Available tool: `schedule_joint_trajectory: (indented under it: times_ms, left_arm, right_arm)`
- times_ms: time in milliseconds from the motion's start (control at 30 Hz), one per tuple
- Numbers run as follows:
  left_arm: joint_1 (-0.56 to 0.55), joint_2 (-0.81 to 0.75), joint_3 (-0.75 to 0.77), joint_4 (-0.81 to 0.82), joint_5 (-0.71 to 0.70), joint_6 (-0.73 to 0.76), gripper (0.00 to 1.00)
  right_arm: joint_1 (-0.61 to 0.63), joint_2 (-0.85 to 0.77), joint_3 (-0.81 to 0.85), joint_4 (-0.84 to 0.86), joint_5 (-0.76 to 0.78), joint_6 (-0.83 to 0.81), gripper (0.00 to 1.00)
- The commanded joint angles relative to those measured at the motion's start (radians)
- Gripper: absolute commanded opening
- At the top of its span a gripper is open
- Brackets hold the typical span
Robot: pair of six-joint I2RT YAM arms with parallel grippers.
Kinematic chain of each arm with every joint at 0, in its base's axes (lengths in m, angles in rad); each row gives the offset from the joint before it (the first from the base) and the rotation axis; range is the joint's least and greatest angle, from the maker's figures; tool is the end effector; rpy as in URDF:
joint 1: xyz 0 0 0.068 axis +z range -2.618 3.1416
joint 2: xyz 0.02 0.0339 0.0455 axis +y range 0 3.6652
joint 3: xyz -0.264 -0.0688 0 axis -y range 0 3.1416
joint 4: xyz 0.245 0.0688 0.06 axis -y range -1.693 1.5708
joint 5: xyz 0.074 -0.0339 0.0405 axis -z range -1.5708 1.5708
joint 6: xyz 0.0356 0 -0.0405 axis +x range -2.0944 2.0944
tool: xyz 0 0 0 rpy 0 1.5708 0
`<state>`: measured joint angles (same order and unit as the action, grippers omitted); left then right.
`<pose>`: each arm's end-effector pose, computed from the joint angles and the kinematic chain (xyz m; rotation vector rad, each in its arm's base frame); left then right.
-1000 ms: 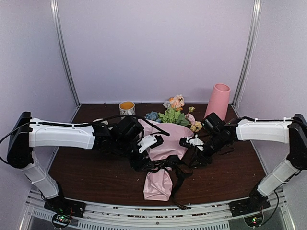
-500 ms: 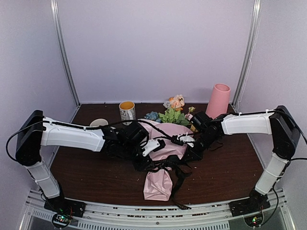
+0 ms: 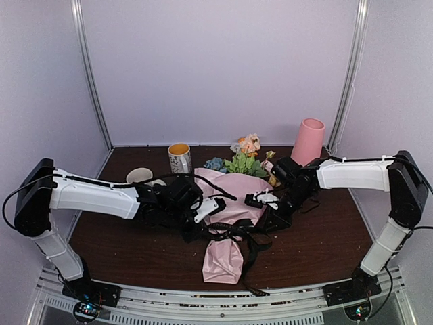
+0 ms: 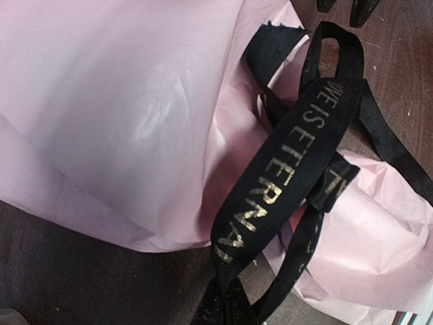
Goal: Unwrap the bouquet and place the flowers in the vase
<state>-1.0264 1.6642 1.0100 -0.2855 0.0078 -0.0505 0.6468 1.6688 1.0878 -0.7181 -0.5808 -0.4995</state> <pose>0.1760 -0.2912 0.1864 1.2073 2.2676 -0.4387 0.2367 0.2033 0.1920 -1.6101 2.2843 0.8603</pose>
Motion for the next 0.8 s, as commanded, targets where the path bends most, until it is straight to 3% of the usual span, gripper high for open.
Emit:
schedule_joint_trajectory:
  times_ms: [0,367,767]
  left_arm:
    - [0.004,-0.076,-0.072,0.133,0.010,-0.004,0.00]
    - [-0.004,-0.228,-0.212,0.258,-0.043,0.086,0.02]
    - [-0.028,-0.194,-0.211,0.252,-0.051,0.111,0.02]
  right_arm:
    - [0.004,-0.034,0.039,-0.067,-0.043,-0.022,0.29]
    - [0.012,0.160,0.280,-0.154,-0.189,0.052,0.25]
    - [0.017,0.290,0.367,-0.209,-0.132,0.114,0.41]
